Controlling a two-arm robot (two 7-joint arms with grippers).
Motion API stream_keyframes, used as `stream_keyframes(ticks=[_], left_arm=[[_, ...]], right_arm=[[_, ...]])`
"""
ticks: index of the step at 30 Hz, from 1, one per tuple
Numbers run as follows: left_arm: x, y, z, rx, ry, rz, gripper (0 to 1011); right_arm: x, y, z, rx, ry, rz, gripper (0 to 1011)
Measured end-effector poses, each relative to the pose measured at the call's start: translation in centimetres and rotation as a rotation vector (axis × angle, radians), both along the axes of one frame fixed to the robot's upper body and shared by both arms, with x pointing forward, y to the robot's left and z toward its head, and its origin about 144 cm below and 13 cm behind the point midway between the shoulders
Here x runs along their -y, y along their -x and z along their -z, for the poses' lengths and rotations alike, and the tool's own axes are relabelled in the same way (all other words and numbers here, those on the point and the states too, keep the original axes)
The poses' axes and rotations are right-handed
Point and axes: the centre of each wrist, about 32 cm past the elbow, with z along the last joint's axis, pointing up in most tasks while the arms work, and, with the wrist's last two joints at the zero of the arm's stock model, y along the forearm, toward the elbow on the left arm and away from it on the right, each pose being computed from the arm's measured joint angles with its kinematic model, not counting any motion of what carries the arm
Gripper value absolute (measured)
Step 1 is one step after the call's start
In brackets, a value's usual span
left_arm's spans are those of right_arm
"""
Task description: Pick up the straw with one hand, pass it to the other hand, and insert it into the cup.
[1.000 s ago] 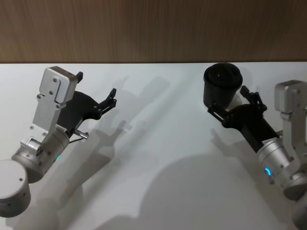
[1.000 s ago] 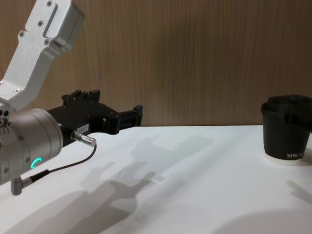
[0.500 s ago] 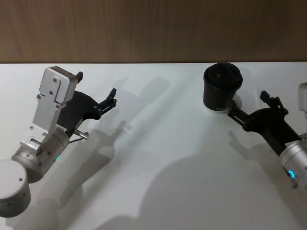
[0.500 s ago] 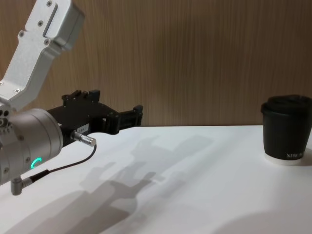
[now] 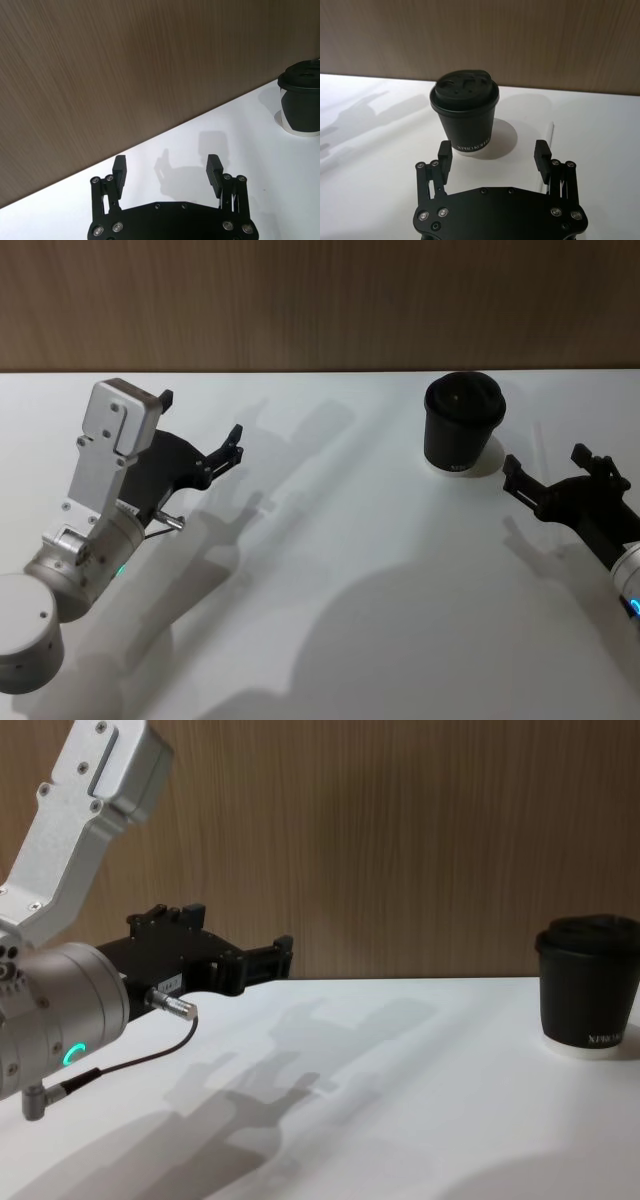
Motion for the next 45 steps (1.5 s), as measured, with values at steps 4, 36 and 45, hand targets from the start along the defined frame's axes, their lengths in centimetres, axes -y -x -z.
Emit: stream_keyframes(ticks=[4,36,45], left_arm=[[0.0,0.0,0.0,0.000,0.000,0.000,1003],[0.0,0.0,0.0,0.000,0.000,0.000,1003],[0.0,0.0,0.0,0.000,0.000,0.000,1003]], right_arm=[[0.2,0.1,-0.1,-0.030,0.003,0.022,1000],[1.2,-0.8,2.3,-0.141,0.064,0.086,1000],[1.5,-1.1,3.0,-0.151,0.063,0.086,1000]])
